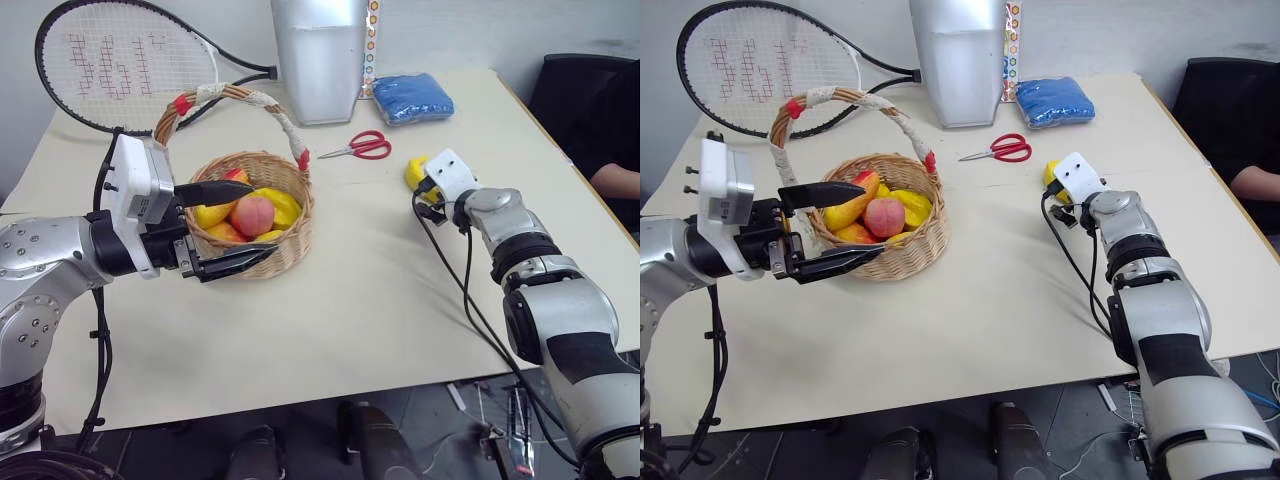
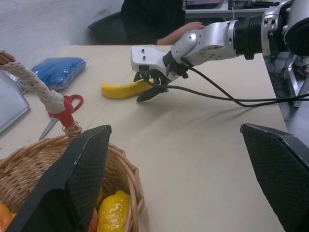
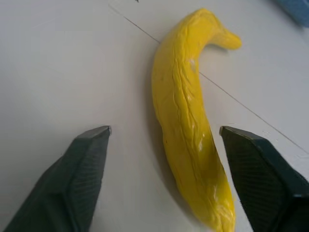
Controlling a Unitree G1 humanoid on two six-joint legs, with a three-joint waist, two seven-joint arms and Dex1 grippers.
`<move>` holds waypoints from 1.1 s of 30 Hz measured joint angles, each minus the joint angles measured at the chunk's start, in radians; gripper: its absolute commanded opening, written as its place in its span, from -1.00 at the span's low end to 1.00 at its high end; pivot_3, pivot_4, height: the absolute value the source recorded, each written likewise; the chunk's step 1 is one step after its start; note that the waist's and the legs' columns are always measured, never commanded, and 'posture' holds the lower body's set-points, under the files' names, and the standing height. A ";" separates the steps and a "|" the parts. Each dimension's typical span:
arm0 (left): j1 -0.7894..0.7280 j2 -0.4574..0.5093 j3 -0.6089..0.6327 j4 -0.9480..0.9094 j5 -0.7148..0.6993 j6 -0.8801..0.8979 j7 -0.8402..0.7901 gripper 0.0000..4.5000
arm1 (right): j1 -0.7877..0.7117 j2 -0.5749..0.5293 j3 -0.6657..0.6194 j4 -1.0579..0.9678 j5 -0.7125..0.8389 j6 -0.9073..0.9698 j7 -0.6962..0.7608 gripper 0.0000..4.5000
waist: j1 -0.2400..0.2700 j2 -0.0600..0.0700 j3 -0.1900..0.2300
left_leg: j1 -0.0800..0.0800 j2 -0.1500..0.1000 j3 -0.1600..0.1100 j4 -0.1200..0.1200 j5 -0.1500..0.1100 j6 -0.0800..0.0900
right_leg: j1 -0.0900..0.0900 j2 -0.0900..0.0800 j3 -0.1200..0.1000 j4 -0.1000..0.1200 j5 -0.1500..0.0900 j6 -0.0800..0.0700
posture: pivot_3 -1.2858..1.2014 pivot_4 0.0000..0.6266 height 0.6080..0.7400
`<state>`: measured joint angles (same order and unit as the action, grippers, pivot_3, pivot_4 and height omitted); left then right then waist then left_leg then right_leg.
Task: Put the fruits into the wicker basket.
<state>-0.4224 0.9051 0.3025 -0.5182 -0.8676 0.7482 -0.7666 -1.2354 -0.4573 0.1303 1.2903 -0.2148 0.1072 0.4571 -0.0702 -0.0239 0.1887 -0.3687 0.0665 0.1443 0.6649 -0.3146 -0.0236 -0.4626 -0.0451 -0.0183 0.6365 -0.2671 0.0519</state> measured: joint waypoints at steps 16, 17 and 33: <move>0.049 0.005 0.034 0.010 0.000 0.001 -0.001 1.00 | 0.064 -0.079 -0.011 -0.155 0.040 -0.045 0.272 -0.94 | -0.013 0.000 0.000 | 0.000 0.000 0.000 0.000 0.000 0.000 | 0.000 0.001 0.001 0.001 0.000 0.000 | 0.03 -0.52 1.00; 0.055 0.010 0.046 0.010 -0.001 0.002 -0.002 1.00 | 0.096 -0.095 -0.020 -0.240 0.073 -0.008 0.348 -0.94 | -0.013 0.000 0.000 | 0.000 0.000 0.000 0.000 0.000 0.000 | 0.000 0.001 0.001 0.001 0.000 0.000 | 0.03 -0.52 1.00; 0.281 0.099 0.326 0.007 -0.037 0.063 -0.053 1.00 | 0.224 0.008 0.096 -1.411 0.617 0.721 0.714 -0.94 | -0.013 -0.001 0.000 | 0.005 0.004 0.001 0.001 -0.002 -0.003 | -0.002 0.002 0.003 0.006 -0.002 -0.005 | 0.03 -0.52 1.00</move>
<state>-0.1416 1.0036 0.6286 -0.5108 -0.9048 0.8112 -0.8201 -1.0115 -0.4491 0.2268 -0.1208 0.4022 0.8280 1.1706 -0.0834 -0.0246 0.1884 -0.3638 0.0701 0.1453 0.6657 -0.3169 -0.0265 -0.4643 -0.0434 -0.0154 0.6422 -0.2691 0.0471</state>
